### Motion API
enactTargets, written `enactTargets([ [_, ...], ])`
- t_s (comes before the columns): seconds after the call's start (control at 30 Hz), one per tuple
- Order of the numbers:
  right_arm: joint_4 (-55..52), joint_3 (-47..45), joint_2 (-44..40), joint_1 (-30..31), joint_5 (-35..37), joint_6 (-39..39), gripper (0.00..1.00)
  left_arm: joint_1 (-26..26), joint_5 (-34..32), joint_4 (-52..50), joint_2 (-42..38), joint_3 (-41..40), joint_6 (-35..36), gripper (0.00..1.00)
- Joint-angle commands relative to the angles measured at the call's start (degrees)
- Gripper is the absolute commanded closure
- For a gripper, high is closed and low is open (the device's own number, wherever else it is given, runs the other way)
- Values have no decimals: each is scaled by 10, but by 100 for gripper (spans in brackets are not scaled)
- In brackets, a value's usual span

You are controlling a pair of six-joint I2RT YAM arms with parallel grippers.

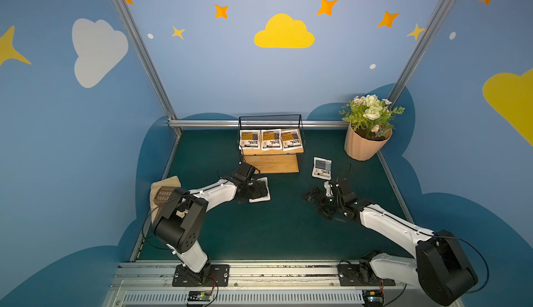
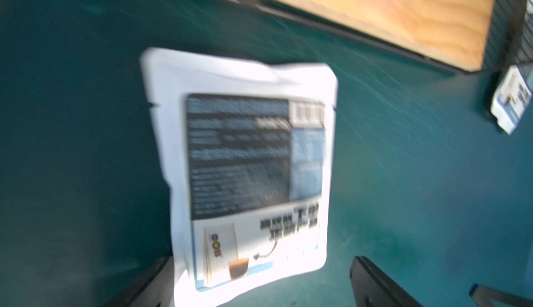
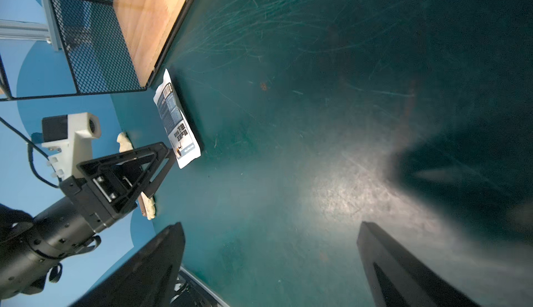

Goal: Place the bagged coffee beans on the shelf by color
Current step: Adjust the bagged coffee beans at the center of the board.

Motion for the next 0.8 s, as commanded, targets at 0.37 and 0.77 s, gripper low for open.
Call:
enactTargets([
  [0.37,39,94,152,-33,-107,-81,2,-142,-63,-11,-87,-49,-78,0],
  [0.77,148,67,185,10,-103,11,2,-20,-72,-32,-149,-44,34,0],
])
